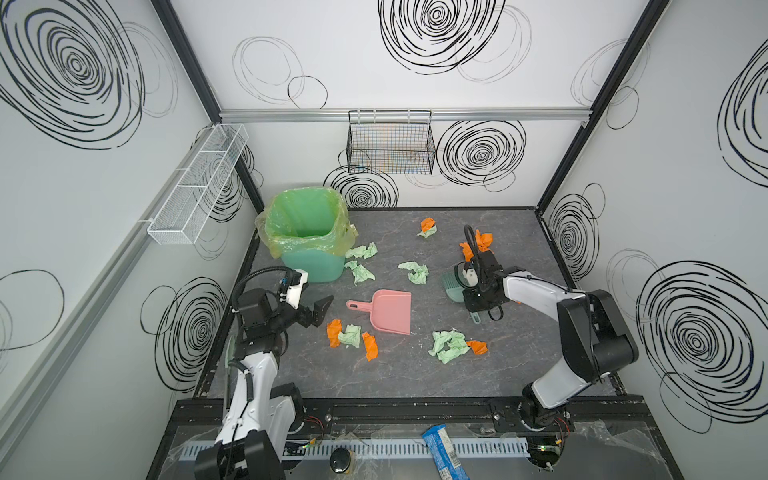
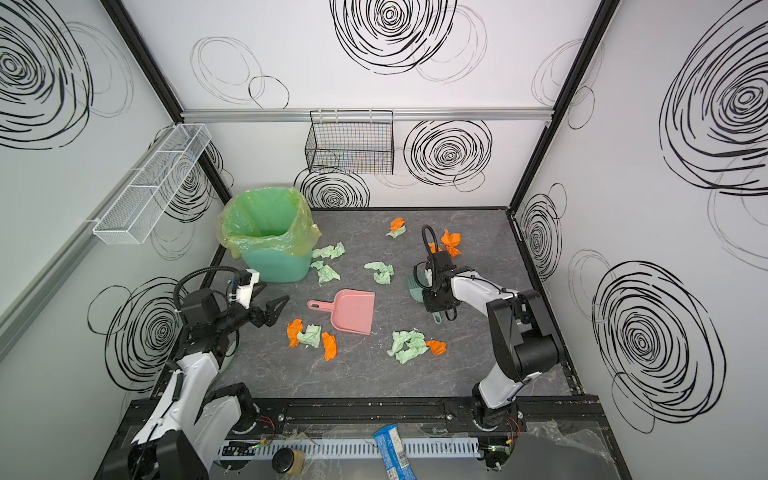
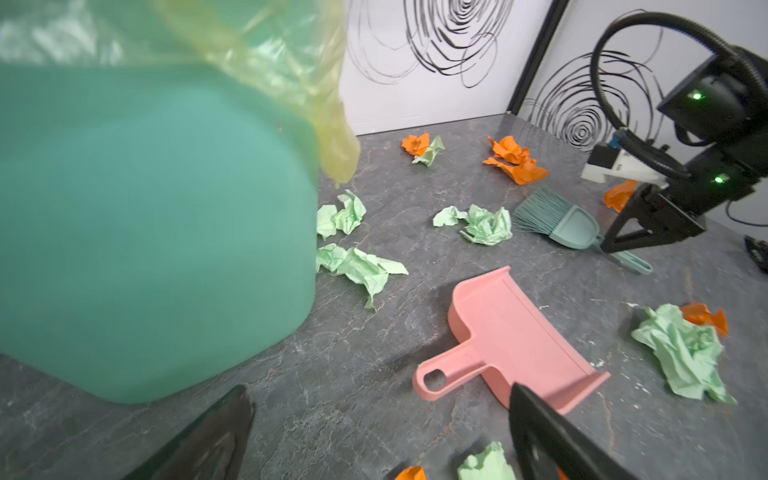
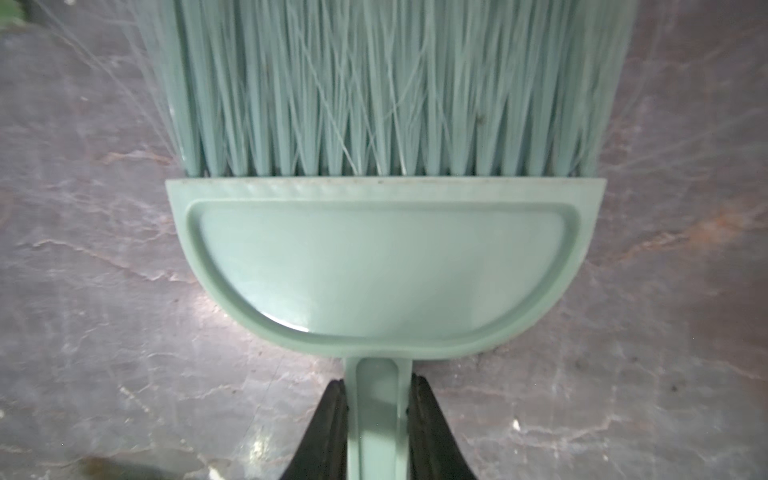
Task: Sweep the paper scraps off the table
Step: 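Lift the brush with the right gripper while the left gripper reaches over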
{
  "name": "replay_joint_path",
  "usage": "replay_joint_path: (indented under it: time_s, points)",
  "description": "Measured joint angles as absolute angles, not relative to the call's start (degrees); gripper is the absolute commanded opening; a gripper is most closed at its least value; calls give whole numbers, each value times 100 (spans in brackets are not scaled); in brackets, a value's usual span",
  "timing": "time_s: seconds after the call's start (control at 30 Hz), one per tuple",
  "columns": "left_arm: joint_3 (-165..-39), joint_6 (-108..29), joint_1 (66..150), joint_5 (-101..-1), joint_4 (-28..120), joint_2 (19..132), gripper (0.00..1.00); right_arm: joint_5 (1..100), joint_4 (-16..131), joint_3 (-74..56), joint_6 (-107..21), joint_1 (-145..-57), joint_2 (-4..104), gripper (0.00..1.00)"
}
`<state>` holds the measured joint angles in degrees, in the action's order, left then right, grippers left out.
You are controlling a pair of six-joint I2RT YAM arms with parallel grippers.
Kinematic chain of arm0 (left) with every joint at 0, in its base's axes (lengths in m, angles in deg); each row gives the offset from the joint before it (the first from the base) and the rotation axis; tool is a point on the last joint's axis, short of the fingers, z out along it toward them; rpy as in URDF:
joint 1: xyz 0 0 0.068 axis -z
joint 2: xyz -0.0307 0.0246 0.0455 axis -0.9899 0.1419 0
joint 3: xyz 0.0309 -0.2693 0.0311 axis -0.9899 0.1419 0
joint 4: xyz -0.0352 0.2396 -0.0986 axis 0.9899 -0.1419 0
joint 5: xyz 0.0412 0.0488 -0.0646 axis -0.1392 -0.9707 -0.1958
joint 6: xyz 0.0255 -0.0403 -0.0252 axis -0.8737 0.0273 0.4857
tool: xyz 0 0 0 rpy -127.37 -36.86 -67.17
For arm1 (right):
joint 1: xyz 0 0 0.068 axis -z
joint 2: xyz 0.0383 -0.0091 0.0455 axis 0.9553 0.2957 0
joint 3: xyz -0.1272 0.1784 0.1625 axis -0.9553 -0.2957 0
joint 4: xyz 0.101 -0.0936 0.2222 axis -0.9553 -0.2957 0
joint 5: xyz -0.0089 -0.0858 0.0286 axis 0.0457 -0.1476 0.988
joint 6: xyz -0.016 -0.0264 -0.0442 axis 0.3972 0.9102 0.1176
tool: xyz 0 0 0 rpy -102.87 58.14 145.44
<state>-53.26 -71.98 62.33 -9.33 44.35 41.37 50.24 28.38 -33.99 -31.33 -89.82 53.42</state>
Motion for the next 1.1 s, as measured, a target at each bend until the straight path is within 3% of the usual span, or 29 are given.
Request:
replay_joint_path:
  time_s: [0.2, 0.37, 0.7, 1.1]
  points:
    - [-6546, -7375, 6428, -28, 3421, 4123, 100, 4875, 2757, -3327, -3310, -9345, 4433, 18]
    - [-7108, -6980, 7331, 452, 3137, 4530, 98, 4657, 2814, -3095, -3522, -10042, 3834, 17]
    - [-7208, -5788, 9654, -492, 3922, 4725, 97, 3889, 3581, -2958, -4195, -11659, 3375, 15]
    - [-7964, -4932, 10190, -883, 4610, 6320, 83, 3186, 4388, -3150, -4512, -12365, 2890, 14]
